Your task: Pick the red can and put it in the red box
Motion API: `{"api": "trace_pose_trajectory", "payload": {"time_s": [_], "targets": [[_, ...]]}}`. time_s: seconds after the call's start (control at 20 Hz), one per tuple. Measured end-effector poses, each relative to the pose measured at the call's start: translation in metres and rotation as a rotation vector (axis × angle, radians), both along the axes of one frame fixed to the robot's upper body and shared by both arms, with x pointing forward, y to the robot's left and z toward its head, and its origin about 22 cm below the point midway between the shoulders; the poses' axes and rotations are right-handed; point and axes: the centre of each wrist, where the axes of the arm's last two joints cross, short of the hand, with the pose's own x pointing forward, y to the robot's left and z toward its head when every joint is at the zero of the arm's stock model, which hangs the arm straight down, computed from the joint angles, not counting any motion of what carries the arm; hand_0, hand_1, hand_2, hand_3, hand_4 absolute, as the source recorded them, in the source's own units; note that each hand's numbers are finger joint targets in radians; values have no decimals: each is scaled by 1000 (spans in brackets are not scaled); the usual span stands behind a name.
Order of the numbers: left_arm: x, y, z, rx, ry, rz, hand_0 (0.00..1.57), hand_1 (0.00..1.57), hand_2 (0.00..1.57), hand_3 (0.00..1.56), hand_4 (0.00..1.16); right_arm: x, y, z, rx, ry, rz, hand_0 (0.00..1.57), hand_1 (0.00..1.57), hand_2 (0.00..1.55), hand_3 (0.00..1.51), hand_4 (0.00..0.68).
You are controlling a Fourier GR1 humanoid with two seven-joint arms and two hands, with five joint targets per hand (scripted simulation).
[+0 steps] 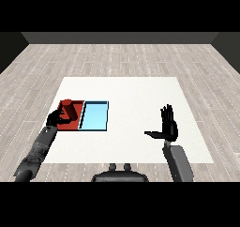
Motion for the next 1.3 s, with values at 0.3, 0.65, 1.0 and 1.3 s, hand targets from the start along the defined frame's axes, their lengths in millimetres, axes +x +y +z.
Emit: {"api": "trace_pose_trajectory", "payload": {"time_s": [0.3, 0.65, 1.0, 1.3], "targets": [[-3, 2, -13, 0, 85, -42, 0, 0, 0, 0, 197, 13, 7, -7, 4, -4, -5, 0, 0, 0, 0, 0], [-2, 9, -12, -48, 113, -46, 0, 0, 0, 0, 0, 13, 3, -13, 9, -22, 5, 0, 0, 0, 0, 0], [30, -19, 15, -389, -429, -185, 0, 0, 0, 0, 0, 18, 5, -10, 18, -34, 38, 0, 0, 0, 0, 0], [39, -82, 6, -692, -797, -398, 0, 0, 0, 0, 0, 19, 2, -9, -14, -38, 63, 0, 0, 0, 0, 0]]}}
